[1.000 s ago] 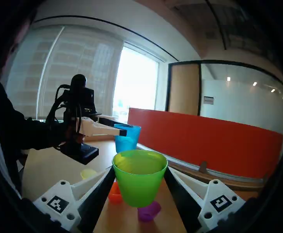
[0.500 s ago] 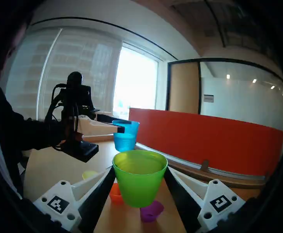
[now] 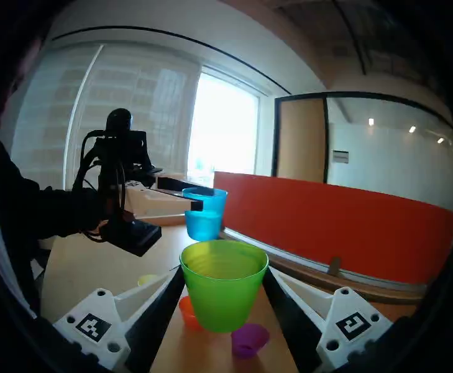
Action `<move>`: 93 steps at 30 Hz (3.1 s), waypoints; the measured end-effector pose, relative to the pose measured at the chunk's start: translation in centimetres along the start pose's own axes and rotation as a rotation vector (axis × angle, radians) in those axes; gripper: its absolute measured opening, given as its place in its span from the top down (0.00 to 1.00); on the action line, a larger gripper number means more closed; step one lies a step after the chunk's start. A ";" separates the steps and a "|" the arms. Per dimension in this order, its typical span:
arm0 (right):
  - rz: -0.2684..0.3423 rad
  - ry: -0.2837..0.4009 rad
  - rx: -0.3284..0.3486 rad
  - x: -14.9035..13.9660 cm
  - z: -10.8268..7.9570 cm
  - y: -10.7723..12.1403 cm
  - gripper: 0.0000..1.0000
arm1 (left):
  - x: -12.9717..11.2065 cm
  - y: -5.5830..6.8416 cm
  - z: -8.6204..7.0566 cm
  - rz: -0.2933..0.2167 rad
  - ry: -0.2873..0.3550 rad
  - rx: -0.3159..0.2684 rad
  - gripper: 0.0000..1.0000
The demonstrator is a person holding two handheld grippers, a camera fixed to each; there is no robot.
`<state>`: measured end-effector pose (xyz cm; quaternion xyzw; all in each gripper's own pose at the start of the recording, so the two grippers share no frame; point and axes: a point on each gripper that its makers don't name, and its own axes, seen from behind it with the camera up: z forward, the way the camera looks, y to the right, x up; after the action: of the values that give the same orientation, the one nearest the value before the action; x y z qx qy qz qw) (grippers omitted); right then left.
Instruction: Pour water
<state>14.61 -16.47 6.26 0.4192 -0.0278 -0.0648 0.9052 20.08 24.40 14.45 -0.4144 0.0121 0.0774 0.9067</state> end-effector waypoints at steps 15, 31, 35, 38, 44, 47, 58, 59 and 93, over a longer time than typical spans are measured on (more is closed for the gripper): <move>-0.028 -0.017 0.056 0.5 1.5 -1.5 0.10 | 1.0 -0.4 -1.7 0.083 0.000 0.033 0.11; -0.024 -0.013 0.097 0.5 2.9 -2.4 0.10 | 2.0 -0.4 -2.8 0.148 0.001 0.057 0.11; -0.021 -0.009 0.108 0.6 3.3 -2.6 0.10 | 2.2 -0.3 -2.9 0.169 0.000 0.060 0.11; -0.025 -0.010 0.115 0.7 3.6 -2.8 0.10 | 2.3 -0.2 -3.1 0.183 -0.003 0.061 0.11; -0.027 -0.007 0.129 0.9 4.4 -3.2 0.10 | 2.5 -0.4 -3.3 0.208 -0.006 0.068 0.11; -0.028 -0.006 0.136 1.1 4.7 -3.5 0.10 | 2.5 -0.4 -3.5 0.217 -0.006 0.071 0.11; -0.029 -0.004 0.157 1.2 5.8 -4.3 0.10 | 2.8 -0.6 -4.2 0.250 -0.008 0.086 0.11; -0.029 -0.005 0.159 1.1 5.9 -4.4 0.10 | 2.9 -0.6 -4.2 0.254 -0.008 0.088 0.11; -0.018 -0.006 0.207 0.6 7.5 -6.3 0.10 | 4.3 0.0 -4.7 0.403 -0.021 0.094 0.11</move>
<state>13.81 -26.25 6.28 0.5106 -0.0334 -0.0709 0.8562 24.55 21.48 10.99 -0.3601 0.0886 0.2607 0.8913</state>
